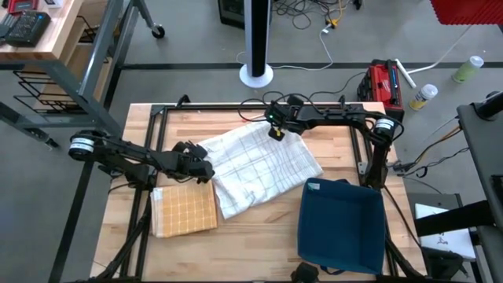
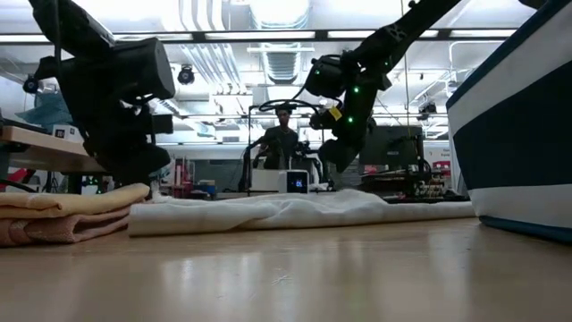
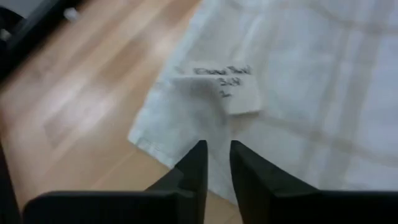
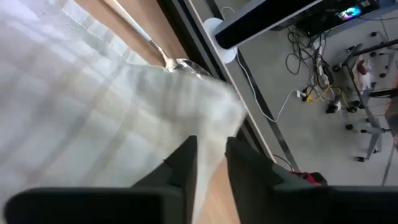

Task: Fold towel
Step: Fold the white towel

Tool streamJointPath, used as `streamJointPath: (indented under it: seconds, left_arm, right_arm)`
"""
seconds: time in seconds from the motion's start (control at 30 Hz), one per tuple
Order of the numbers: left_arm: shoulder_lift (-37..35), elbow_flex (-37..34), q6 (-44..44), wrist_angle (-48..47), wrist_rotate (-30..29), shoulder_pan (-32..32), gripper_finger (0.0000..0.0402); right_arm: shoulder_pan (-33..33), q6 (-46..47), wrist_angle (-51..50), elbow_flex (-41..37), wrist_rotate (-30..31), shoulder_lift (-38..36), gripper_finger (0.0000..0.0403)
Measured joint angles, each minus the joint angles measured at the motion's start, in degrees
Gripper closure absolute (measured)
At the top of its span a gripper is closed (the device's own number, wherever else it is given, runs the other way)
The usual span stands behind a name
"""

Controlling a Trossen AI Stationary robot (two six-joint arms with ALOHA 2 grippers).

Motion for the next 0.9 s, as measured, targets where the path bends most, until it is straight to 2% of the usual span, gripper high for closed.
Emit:
streamJointPath:
  seconds: [0.17,0.3,0.37,0.47,0.53,0.6,0.7,0.9]
  left_arm:
    - [-0.12,0.00,-0.12,-1.65,3.62,0.13,0.0302]
    - [-1.29,0.83,0.27,-1.93,11.03,0.13,0.0281]
    - [-2.12,2.14,1.11,-0.53,14.98,-0.06,0.0277]
    - [-2.78,3.39,3.24,6.05,20.00,-0.22,0.0278]
    - [-2.42,3.52,4.19,13.13,21.23,-0.22,0.0283]
    - [-1.06,3.35,5.52,19.47,21.31,-0.22,0.0291]
    - [1.72,3.17,6.46,23.01,21.30,-0.22,0.0305]
    - [8.09,3.03,4.21,23.54,21.83,-0.15,0.0333]
  right_arm:
    - [0.02,0.09,-2.43,1.44,0.30,-0.12,0.0282]
    - [0.15,0.60,-7.11,3.19,-0.92,-0.84,0.0256]
    - [0.15,0.74,-10.51,3.99,-4.87,-1.71,0.0249]
    - [0.11,2.06,-12.60,3.83,-15.54,-2.90,0.0244]
    - [0.15,3.97,-12.45,3.18,-24.20,-2.95,0.0245]
    - [0.57,5.49,-11.75,1.55,-28.79,-2.84,0.0249]
    - [1.72,6.81,-9.87,-0.94,-28.38,-1.34,0.0259]
    - [2.19,8.29,-9.70,-4.60,-26.34,-0.17,0.0288]
